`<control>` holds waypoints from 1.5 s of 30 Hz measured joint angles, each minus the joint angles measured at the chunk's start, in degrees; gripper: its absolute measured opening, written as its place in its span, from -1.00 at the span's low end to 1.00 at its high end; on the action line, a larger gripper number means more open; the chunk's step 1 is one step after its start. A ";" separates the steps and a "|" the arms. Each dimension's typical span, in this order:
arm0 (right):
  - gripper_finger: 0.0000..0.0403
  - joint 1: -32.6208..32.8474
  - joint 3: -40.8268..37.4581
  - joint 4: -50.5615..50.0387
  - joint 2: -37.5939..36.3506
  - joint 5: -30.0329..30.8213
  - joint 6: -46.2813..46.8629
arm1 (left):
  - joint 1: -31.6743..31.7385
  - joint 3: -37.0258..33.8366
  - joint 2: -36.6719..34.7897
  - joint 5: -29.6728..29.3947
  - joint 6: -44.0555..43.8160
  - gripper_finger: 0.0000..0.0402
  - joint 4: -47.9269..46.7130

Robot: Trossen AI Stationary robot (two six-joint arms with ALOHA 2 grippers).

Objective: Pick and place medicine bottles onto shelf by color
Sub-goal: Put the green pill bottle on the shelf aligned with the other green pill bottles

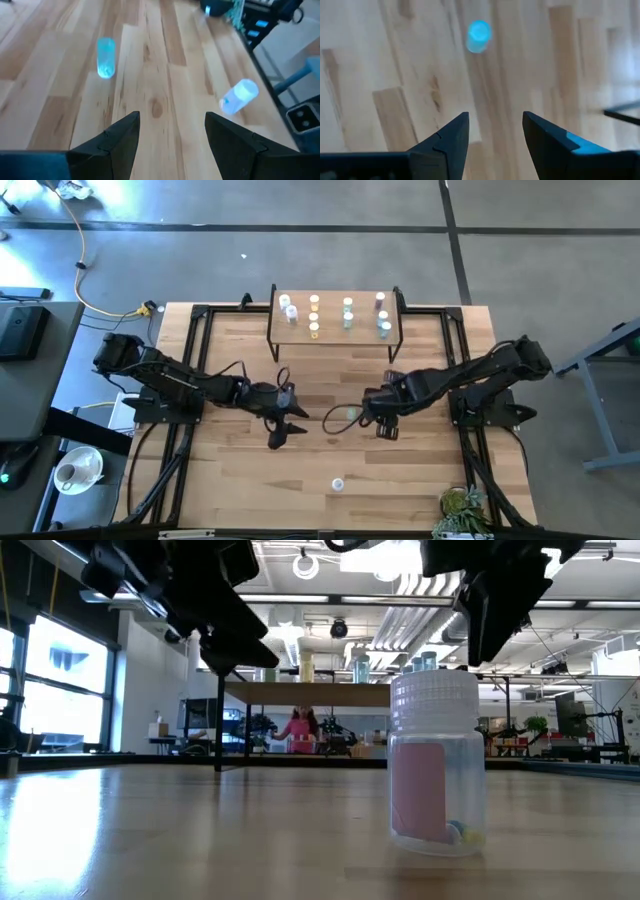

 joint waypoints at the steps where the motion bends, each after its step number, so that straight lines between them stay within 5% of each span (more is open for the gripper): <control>1: -0.12 0.47 -0.83 1.47 0.00 0.00 0.01 | -0.54 0.00 0.00 -0.78 0.00 0.07 -0.68; 11: -0.12 4.73 -8.69 15.64 0.02 -0.04 1.08 | -4.73 -5.52 -0.56 -6.53 -6.23 -0.01 -0.73; 23: -0.12 9.50 -18.54 37.66 0.04 -0.10 0.00 | -8.59 -11.56 -0.55 -10.25 -8.44 -0.04 11.68; 37: -0.12 11.05 -26.88 52.25 0.15 21.14 -0.65 | -10.75 -11.56 -0.55 -11.11 -4.90 -0.04 18.32; 45: -0.12 9.33 -28.37 58.70 0.15 24.75 -0.48 | -10.75 -11.56 -0.55 -11.09 -4.90 -0.04 18.30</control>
